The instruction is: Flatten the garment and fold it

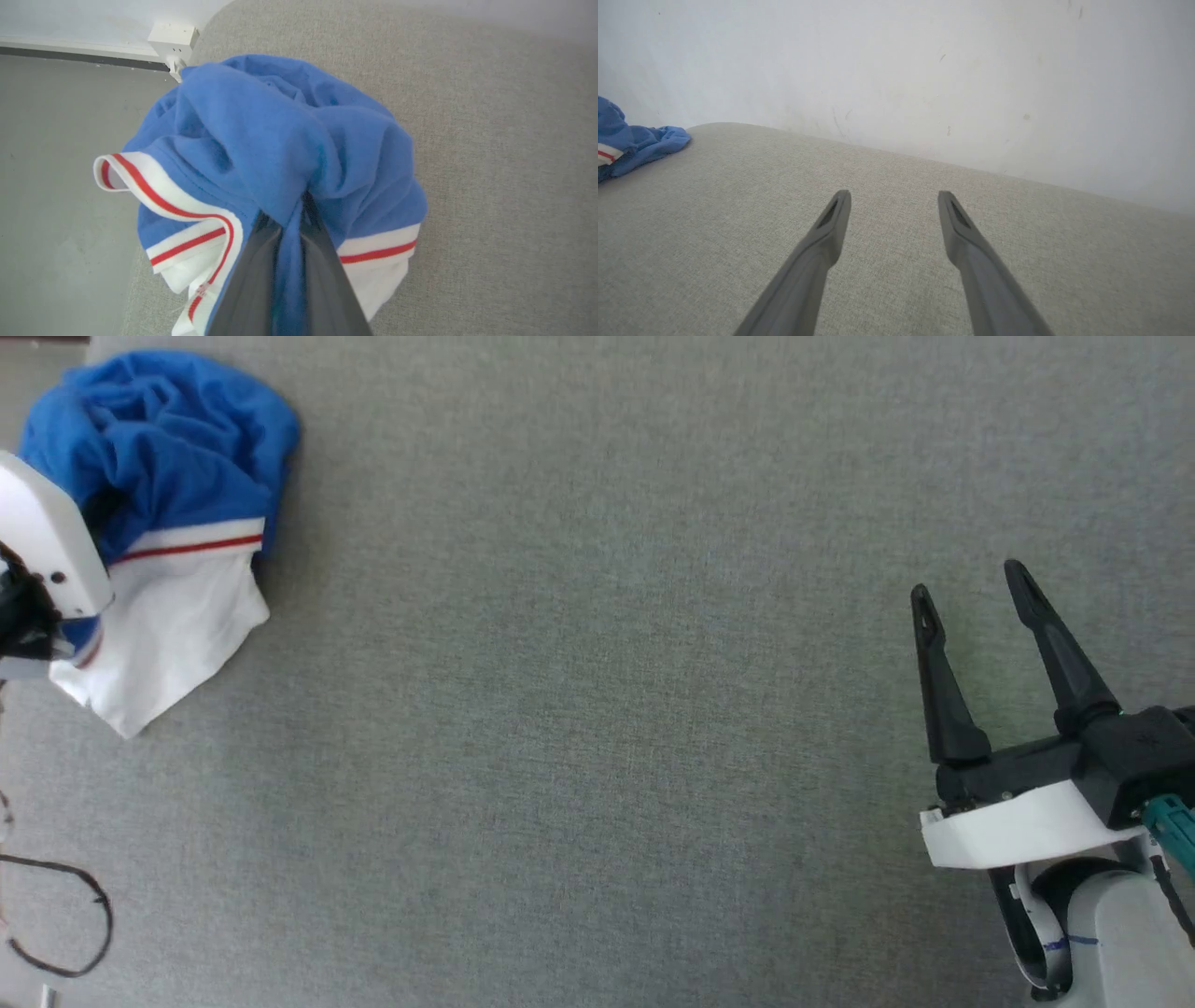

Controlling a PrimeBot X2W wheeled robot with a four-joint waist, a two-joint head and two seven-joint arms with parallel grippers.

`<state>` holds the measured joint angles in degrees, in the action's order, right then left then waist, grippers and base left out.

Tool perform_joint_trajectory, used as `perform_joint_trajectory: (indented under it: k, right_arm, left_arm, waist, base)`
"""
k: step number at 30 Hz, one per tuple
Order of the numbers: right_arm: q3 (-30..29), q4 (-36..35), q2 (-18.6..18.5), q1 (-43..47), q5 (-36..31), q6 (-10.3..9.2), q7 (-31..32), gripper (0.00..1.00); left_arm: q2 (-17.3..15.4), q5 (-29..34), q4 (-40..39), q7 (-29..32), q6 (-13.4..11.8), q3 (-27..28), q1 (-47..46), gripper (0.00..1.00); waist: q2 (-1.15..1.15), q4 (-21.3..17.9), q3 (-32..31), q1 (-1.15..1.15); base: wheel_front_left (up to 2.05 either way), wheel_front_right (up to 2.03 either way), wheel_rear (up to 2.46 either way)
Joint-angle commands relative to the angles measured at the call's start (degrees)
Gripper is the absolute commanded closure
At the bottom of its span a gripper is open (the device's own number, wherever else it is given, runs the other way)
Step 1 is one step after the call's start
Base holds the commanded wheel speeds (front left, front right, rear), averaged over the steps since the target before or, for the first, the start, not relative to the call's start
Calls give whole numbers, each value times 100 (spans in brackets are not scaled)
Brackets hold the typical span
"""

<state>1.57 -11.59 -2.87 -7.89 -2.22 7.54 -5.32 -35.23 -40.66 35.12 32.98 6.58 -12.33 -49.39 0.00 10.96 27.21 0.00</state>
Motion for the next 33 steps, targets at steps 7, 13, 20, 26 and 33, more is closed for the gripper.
perform_joint_trajectory:
  k: [7, 13, 20, 26, 33]
  right_arm:
    - [-305, 421, 0, 125, 293, -5, -351, 0]
    - [-579, 685, 0, 338, 526, -5, -563, 0]
    - [-864, 927, 0, 606, 712, -5, -732, 0]
    - [-966, 1013, 0, 741, 802, -5, -802, 0]
    - [-1014, 1019, 0, 741, 839, -5, -847, 0]
  left_arm:
    - [-196, 14, -612, -201, 68, -88, -165, 100]
    - [-201, -1, -1183, -245, 78, -196, -418, 100]
    - [94, -2, -1861, -327, 86, -540, -893, 100]
    - [475, -62, -2113, -236, 88, -860, -1188, 100]
    - [1176, 6, -2502, -330, 75, -1340, -1345, 100]
  waist:
    - [0, -213, -980, 0]
    - [0, -416, -1510, 0]
    - [0, -628, -2016, 0]
    - [0, -785, -2265, 0]
    - [0, -1092, -2384, 0]
  base:
    - [0, 0, 0]
    - [0, 0, 0]
    - [0, 0, 0]
    - [0, 0, 0]
    - [0, 0, 0]
